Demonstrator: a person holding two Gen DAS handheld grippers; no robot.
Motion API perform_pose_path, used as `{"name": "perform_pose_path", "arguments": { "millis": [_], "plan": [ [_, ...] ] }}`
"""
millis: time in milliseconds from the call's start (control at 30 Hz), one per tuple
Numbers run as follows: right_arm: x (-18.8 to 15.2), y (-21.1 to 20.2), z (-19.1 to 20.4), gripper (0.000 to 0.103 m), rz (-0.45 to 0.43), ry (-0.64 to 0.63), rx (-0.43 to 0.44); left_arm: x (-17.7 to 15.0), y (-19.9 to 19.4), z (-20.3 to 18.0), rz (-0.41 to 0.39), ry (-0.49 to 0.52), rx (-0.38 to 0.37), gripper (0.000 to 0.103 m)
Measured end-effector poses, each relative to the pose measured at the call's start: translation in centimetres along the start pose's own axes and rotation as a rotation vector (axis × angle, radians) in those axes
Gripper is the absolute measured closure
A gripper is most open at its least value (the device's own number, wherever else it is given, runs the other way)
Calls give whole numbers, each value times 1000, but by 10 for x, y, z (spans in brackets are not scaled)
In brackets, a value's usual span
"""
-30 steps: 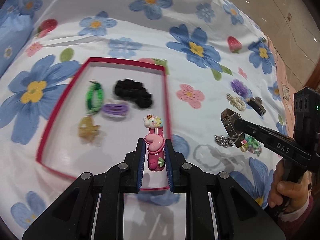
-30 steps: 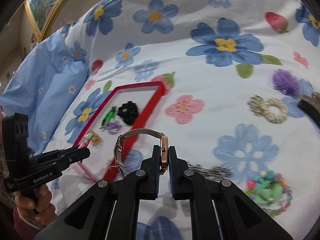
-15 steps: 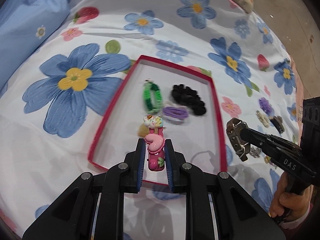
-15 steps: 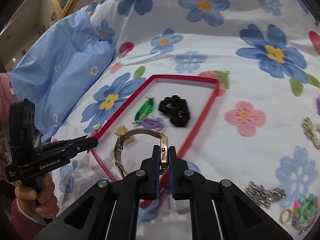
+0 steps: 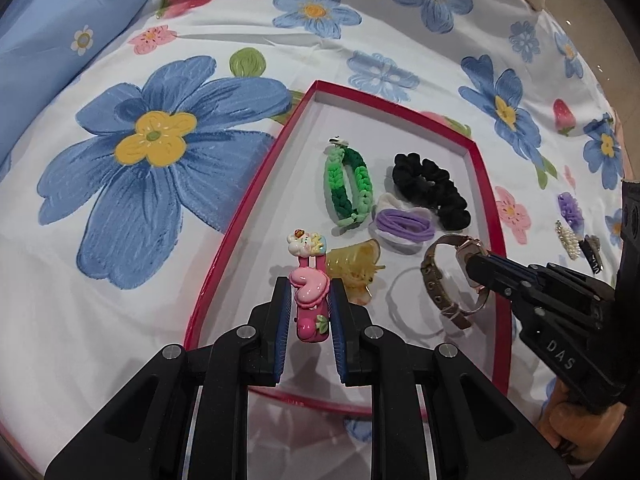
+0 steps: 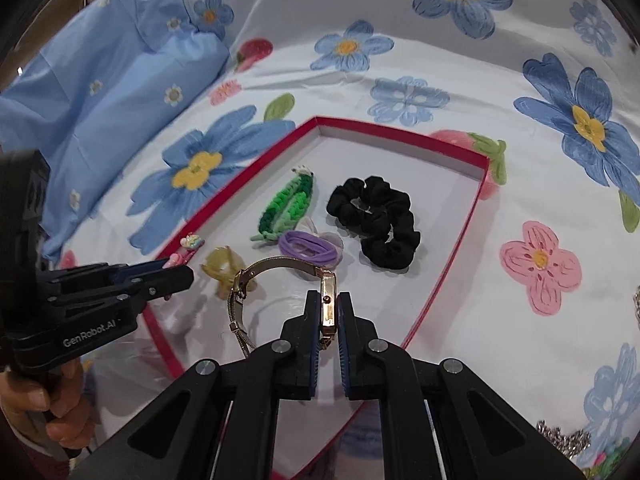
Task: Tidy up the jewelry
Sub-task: 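Carry the flamingo clip with the left tool while the right tool carries the watch into the tray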
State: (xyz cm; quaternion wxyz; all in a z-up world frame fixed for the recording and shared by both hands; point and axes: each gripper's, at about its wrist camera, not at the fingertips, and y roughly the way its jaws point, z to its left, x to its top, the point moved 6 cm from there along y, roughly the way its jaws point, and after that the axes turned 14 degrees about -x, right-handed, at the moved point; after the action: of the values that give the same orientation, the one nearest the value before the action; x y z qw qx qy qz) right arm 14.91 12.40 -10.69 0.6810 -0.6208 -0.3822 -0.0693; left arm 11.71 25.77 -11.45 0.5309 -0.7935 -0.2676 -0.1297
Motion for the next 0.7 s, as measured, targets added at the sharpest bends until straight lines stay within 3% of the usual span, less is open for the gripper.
{"name": "perform_pose_path", "arguments": {
  "millis": [333, 700],
  "plan": [
    [0, 26, 4, 95, 52, -43, -14, 1, 16, 5, 39, 0, 15, 86],
    [-1, 26, 3, 89, 55, -20, 20, -1, 24, 7, 58, -4, 31, 86]
  ]
}}
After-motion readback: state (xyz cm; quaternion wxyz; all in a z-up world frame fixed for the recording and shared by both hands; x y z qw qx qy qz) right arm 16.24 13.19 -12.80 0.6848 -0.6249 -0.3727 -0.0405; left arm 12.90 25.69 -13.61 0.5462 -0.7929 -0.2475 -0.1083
